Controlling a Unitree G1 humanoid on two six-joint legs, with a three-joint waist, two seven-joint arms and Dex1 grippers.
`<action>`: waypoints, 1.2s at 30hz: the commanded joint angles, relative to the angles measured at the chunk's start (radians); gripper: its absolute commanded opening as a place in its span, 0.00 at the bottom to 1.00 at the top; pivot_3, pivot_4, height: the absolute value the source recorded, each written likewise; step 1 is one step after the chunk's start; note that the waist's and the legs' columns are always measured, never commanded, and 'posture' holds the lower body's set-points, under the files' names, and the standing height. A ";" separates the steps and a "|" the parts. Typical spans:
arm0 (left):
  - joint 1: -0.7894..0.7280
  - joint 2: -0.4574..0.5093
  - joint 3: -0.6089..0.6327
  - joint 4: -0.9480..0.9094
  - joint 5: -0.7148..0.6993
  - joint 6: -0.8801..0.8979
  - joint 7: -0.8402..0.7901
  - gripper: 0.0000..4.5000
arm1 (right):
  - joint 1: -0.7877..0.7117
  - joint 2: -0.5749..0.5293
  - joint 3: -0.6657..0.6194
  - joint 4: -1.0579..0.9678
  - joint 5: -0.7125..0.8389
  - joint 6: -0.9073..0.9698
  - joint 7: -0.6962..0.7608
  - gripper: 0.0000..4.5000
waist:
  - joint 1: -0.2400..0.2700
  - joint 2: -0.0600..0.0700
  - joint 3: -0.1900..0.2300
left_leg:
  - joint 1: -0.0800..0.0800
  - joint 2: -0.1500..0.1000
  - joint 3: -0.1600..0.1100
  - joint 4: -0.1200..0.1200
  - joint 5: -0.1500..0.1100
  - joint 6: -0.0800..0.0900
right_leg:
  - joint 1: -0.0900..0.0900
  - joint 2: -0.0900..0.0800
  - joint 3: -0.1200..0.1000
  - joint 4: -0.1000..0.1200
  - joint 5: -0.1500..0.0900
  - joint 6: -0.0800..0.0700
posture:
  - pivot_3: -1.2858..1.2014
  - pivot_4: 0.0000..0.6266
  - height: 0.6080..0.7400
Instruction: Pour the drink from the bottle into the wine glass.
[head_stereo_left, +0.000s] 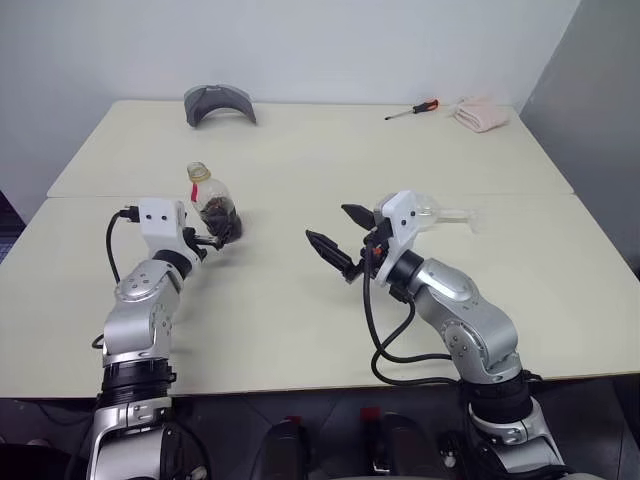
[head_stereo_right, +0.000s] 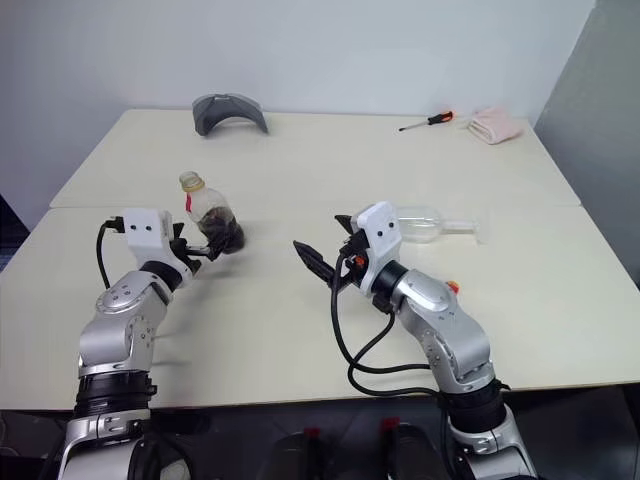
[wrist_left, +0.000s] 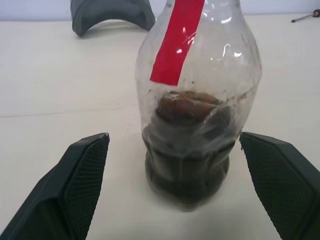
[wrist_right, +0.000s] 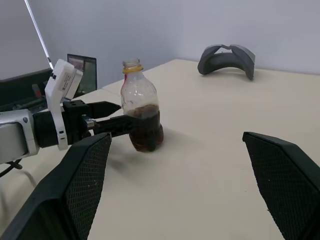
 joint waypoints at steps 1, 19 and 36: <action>0.066 0.009 0.038 -0.200 -0.041 0.085 0.021 1.00 | 0.011 0.000 -0.004 -0.061 0.016 -0.010 -0.001 1.00 | -0.001 0.000 0.000 | 0.000 0.000 0.000 0.000 0.000 0.000 | 0.000 0.000 0.000 0.000 0.000 0.000 | 0.52 0.24 1.00; 0.334 0.121 -0.163 -0.813 -0.373 0.336 -0.299 1.00 | 0.173 -0.246 -0.122 -0.104 -0.089 -0.062 -0.013 1.00 | 0.011 0.001 0.000 | 0.002 0.000 -0.001 0.000 -0.001 0.002 | 0.001 0.001 0.001 -0.001 -0.002 0.003 | 0.52 0.24 1.00; 0.192 0.132 -0.244 -0.636 -0.332 0.222 -0.402 1.00 | -0.022 -0.426 -0.062 0.455 -0.569 -0.468 -0.177 1.00 | 0.019 0.001 0.001 | 0.000 -0.001 0.001 -0.001 0.000 0.003 | -0.001 0.004 0.003 -0.002 -0.002 0.003 | 0.52 0.24 1.00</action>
